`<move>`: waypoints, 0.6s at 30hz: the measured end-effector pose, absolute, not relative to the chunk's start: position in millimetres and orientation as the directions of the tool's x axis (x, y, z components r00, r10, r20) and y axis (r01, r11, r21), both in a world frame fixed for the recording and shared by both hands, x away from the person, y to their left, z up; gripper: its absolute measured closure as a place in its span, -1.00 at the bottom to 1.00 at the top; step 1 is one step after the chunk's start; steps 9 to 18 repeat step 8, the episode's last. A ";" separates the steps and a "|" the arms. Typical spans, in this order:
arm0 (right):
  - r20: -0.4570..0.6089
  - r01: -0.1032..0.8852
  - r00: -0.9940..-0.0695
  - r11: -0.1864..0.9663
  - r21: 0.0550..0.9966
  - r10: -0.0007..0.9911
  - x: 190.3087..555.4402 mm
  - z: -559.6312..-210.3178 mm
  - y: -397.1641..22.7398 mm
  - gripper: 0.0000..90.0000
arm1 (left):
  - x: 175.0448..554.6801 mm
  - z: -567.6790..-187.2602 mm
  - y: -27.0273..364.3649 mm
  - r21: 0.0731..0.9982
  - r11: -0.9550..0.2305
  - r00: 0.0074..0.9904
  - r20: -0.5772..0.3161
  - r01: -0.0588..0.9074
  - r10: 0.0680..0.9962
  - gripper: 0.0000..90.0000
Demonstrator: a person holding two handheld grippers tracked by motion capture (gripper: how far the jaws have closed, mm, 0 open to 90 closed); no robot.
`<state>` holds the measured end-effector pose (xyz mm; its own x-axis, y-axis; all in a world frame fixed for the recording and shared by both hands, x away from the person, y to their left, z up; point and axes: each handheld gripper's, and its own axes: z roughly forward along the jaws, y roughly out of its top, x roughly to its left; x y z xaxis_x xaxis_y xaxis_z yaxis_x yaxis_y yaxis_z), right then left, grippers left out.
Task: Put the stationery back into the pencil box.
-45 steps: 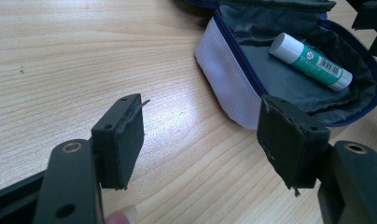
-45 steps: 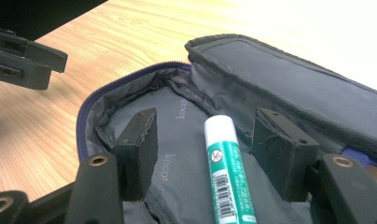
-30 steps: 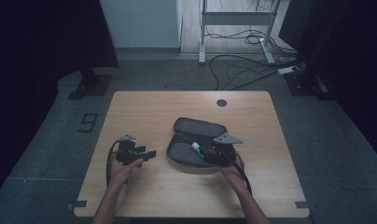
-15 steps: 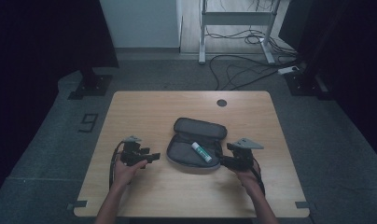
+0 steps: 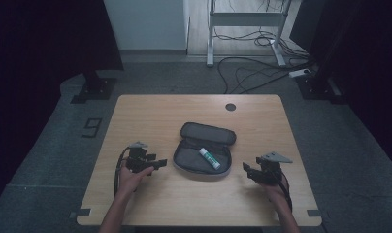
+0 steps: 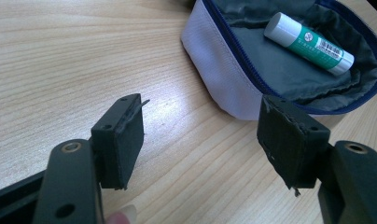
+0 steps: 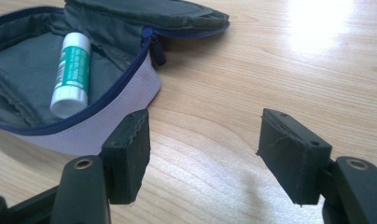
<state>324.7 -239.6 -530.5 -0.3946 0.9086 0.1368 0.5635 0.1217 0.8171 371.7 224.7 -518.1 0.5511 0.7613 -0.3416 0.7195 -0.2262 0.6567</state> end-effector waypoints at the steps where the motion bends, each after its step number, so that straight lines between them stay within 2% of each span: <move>1: 0.131 0.562 -0.397 0.128 0.817 0.908 324.8 -530.3 -239.5 -0.26 | 371.6 -517.8 224.9 0.658 -0.225 0.551 -0.342 0.719 0.762 -0.29; 18: 0.121 0.572 -0.393 0.139 0.808 0.912 325.0 -531.1 -238.0 -0.27 | 370.5 -516.9 223.5 0.660 -0.228 0.555 -0.340 0.716 0.759 -0.29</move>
